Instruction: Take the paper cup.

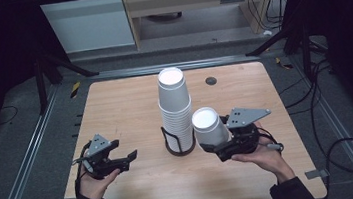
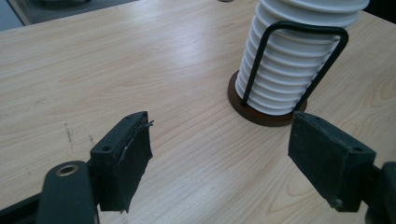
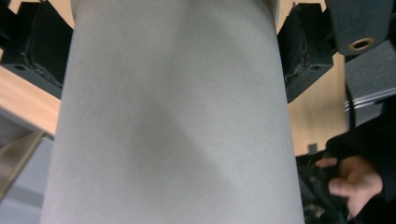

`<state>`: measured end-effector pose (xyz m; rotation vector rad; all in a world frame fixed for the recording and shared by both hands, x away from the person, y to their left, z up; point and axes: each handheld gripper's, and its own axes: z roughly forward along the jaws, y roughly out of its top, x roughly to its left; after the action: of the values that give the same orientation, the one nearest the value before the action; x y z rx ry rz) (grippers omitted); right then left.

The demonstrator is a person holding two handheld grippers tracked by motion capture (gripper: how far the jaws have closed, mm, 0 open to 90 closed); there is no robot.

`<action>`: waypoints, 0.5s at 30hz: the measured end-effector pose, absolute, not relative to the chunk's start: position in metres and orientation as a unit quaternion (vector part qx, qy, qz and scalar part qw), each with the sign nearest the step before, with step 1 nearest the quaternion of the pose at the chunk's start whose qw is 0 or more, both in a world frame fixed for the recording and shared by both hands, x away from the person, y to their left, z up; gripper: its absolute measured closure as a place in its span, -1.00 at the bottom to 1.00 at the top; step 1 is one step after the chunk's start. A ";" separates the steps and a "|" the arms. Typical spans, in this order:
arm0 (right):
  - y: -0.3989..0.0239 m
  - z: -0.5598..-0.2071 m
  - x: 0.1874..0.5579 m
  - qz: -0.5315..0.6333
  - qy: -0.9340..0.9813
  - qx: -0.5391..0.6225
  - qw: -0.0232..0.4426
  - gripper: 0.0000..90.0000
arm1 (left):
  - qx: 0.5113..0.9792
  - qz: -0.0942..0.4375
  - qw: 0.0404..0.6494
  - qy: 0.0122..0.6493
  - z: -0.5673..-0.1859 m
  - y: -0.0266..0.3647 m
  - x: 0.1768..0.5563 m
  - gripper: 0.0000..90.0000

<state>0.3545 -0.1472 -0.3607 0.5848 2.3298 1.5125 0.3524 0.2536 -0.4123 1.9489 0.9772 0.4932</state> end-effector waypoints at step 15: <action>-0.118 -0.381 0.354 0.488 0.852 0.155 0.107 -0.73 | 0.805 0.174 0.445 0.350 -0.403 0.241 0.345 -0.56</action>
<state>0.3538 -0.1183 -0.3807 0.4556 2.5085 1.4379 0.3445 0.2412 -0.4030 1.9951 0.8683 0.4319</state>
